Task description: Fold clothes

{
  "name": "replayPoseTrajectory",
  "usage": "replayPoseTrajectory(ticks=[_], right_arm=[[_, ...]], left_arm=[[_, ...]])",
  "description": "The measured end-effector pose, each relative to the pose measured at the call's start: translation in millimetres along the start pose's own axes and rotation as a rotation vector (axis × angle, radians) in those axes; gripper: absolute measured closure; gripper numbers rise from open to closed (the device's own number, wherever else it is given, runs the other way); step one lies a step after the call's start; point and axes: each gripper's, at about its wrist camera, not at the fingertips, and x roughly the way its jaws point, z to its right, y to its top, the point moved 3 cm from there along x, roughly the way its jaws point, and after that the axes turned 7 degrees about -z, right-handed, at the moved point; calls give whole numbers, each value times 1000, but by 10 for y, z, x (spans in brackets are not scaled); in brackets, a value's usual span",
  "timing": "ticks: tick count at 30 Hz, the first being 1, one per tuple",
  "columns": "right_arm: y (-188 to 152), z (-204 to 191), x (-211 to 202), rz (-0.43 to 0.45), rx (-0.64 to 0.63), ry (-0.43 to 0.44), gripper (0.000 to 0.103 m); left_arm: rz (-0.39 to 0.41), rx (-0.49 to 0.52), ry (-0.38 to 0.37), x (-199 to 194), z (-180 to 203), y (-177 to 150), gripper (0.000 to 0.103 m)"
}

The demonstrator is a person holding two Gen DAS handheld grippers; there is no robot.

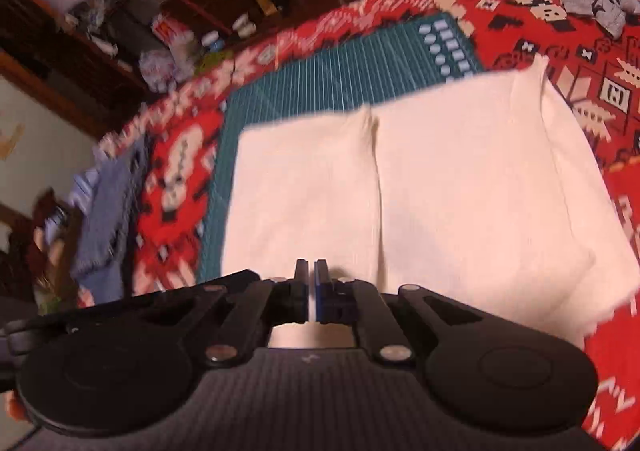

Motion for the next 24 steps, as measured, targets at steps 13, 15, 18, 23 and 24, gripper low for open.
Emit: replayPoseTrajectory(ticks=[13, 15, 18, 23, 24], right_arm=[[-328, -96, -178, 21, -63, -95, 100], [-361, -215, -221, 33, -108, -91, 100], [-387, -319, -179, 29, -150, -92, 100], [-397, -311, 45, -12, -163, -115, 101], [-396, -278, 113, -25, -156, -123, 103]], left_arm=[[28, 29, 71, -140, -23, -266, 100], [30, 28, 74, -149, -32, -265, 100], [33, 25, 79, -163, -44, -263, 100], [28, 11, 99, -117, -74, -251, 100], [27, 12, 111, -99, -78, -253, 100]])
